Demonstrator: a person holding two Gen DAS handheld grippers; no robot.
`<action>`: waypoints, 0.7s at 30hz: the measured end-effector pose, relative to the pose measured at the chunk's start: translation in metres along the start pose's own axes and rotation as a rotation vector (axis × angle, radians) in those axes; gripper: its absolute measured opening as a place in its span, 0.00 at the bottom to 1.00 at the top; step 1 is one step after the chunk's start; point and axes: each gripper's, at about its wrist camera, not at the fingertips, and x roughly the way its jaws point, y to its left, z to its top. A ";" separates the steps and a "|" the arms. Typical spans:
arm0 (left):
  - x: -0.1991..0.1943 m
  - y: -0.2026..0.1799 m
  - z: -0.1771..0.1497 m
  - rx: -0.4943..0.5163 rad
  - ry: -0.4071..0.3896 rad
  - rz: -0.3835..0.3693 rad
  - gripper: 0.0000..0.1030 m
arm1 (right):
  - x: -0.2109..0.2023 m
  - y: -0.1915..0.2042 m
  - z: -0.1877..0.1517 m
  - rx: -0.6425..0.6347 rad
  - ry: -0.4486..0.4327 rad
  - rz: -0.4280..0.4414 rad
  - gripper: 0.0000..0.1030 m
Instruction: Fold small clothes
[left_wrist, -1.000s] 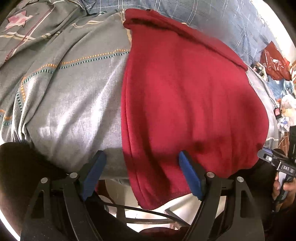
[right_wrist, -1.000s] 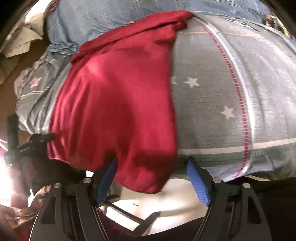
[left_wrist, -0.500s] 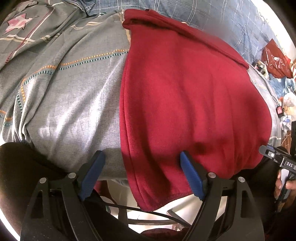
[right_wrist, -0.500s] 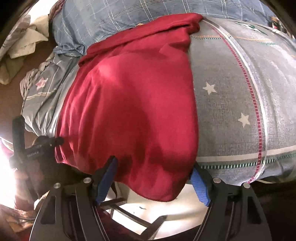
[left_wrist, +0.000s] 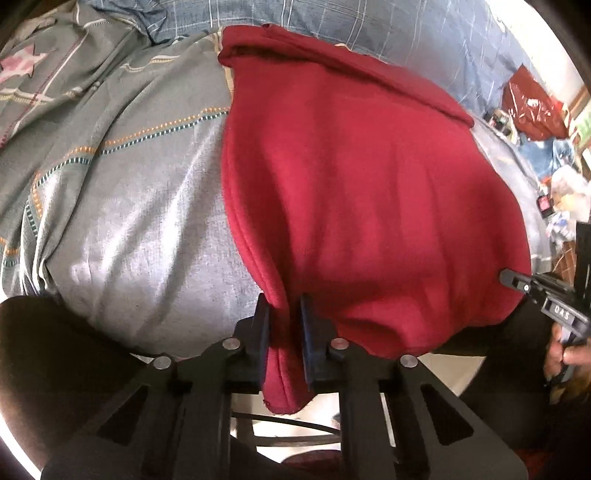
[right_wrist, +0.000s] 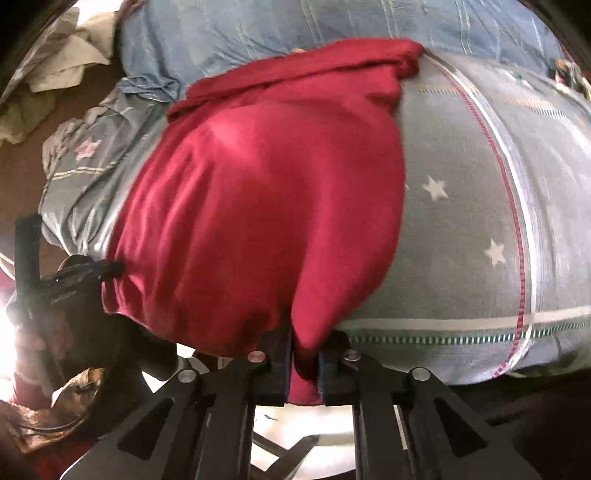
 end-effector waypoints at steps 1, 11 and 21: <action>-0.002 0.001 0.001 -0.001 0.001 -0.007 0.09 | -0.005 0.002 0.000 -0.006 -0.019 0.013 0.09; -0.016 0.014 0.000 -0.031 -0.020 -0.060 0.08 | -0.028 -0.019 0.003 0.085 -0.081 0.119 0.09; -0.001 0.023 -0.006 -0.081 0.031 -0.009 0.38 | 0.008 -0.028 -0.001 0.164 0.056 0.121 0.44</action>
